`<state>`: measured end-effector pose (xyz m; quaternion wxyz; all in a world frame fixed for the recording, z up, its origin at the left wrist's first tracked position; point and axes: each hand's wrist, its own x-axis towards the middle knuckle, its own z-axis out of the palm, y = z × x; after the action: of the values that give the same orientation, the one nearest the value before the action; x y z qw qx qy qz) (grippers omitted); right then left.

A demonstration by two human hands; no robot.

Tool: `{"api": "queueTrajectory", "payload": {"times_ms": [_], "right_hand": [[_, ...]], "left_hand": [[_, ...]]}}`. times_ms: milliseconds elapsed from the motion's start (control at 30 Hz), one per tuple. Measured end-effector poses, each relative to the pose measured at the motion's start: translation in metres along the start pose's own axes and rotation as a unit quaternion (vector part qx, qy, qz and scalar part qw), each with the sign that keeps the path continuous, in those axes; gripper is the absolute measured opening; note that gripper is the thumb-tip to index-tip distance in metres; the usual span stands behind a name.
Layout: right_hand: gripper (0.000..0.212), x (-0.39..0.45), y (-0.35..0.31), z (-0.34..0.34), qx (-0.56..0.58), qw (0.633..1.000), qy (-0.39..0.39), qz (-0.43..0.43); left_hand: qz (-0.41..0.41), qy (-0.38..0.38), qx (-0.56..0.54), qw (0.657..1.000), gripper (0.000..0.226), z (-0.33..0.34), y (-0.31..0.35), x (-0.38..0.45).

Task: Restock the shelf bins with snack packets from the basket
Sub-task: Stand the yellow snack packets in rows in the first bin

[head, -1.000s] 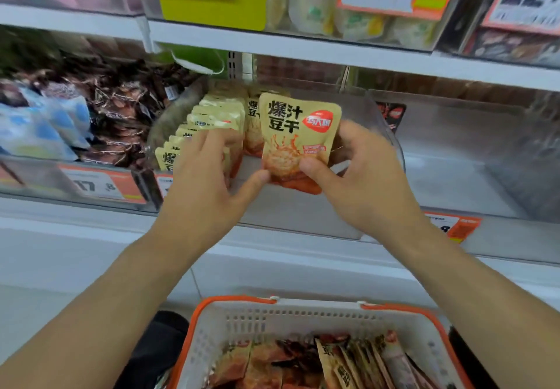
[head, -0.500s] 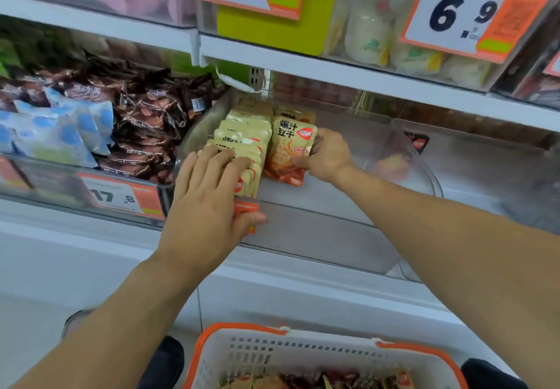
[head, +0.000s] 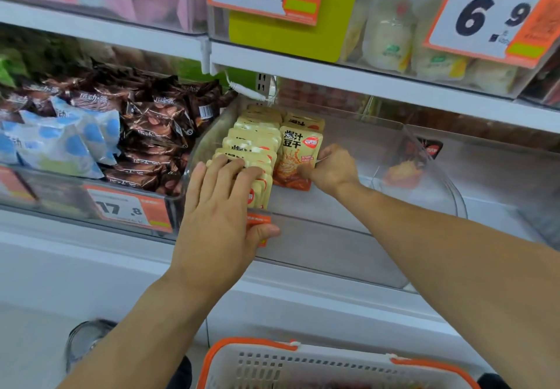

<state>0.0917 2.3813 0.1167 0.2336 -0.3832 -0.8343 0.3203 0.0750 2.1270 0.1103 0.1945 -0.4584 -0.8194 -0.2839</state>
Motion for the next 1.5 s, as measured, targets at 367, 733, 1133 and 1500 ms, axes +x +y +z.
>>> {"api": "queueTrajectory", "payload": {"times_ms": [367,733,1133,1500], "right_hand": [[0.038,-0.006,-0.009,-0.004,0.003,1.000,-0.026,0.010],[0.047,-0.025,-0.013,-0.058,0.028,0.997,-0.052,0.044],[0.014,-0.214,0.045,-0.156,0.045,0.953,-0.251,-0.164],[0.019,-0.316,0.235,-0.097,-0.228,0.888,-0.396,-0.055]], "left_hand": [[-0.027,0.003,-0.018,0.999,0.078,0.002,0.002,0.004],[-0.046,0.006,-0.027,0.999,0.077,-0.004,0.006,0.006],[-0.065,0.022,-0.176,0.982,0.015,0.000,0.115,-0.034],[-0.067,-0.481,-0.041,0.873,0.019,0.130,0.163,-0.200]]}}
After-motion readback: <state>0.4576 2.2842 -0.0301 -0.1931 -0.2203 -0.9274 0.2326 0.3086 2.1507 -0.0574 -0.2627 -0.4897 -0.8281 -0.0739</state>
